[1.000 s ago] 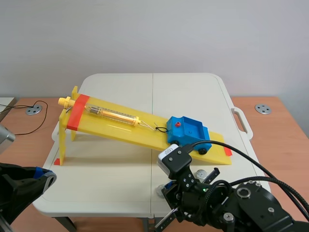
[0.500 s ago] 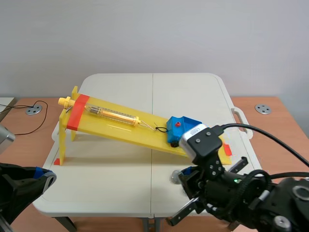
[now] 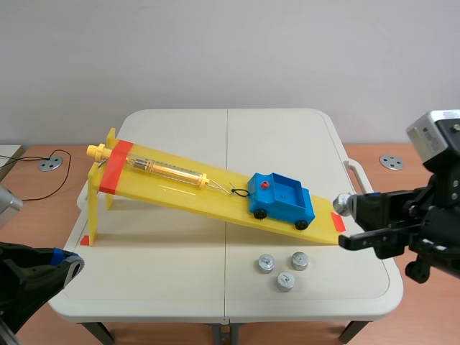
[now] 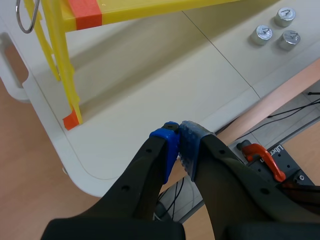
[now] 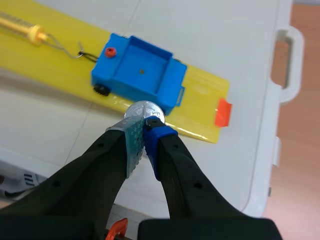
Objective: Place the four metal weights on the blue cart on the ramp.
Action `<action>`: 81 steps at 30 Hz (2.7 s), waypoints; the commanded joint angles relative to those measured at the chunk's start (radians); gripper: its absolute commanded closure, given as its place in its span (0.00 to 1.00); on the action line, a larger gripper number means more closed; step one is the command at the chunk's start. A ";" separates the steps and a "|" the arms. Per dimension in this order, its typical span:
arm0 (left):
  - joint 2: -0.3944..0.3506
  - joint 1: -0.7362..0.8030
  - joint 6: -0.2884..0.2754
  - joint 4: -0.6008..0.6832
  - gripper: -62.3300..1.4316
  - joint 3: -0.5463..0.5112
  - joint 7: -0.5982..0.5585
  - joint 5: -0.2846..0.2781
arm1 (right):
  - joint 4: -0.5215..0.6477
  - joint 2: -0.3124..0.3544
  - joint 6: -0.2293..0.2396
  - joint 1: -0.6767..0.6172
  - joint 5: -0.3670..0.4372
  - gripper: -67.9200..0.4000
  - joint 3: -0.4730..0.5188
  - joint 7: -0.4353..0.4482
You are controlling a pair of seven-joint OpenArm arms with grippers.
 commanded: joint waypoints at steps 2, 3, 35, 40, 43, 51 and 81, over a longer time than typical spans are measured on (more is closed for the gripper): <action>0.022 -0.008 -0.017 0.072 0.91 -0.014 -0.089 -0.077 | 0.077 -0.018 0.005 0.123 0.069 0.99 0.006 0.114; 0.022 -0.008 -0.017 0.072 0.91 -0.014 -0.089 -0.077 | 0.074 -0.030 0.005 0.142 0.069 0.99 0.008 0.109; 0.022 -0.008 -0.017 0.072 0.91 -0.014 -0.089 -0.077 | -0.426 -0.219 -0.002 0.564 0.053 0.98 -0.034 0.095; 0.022 -0.008 -0.017 0.072 0.91 -0.014 -0.089 -0.077 | -0.483 -0.219 -0.002 0.598 0.043 0.98 -0.034 0.113; 0.022 -0.008 -0.017 0.072 0.91 -0.014 -0.089 -0.077 | -0.525 -0.225 -0.002 0.626 0.042 0.98 -0.034 0.112; 0.022 -0.008 -0.017 0.072 0.91 -0.014 -0.089 -0.077 | -0.560 -0.238 -0.002 0.649 0.035 0.98 -0.034 0.113; 0.022 -0.008 -0.017 0.072 0.91 -0.014 -0.089 -0.077 | -0.289 -0.057 0.243 0.430 0.097 0.67 0.089 0.030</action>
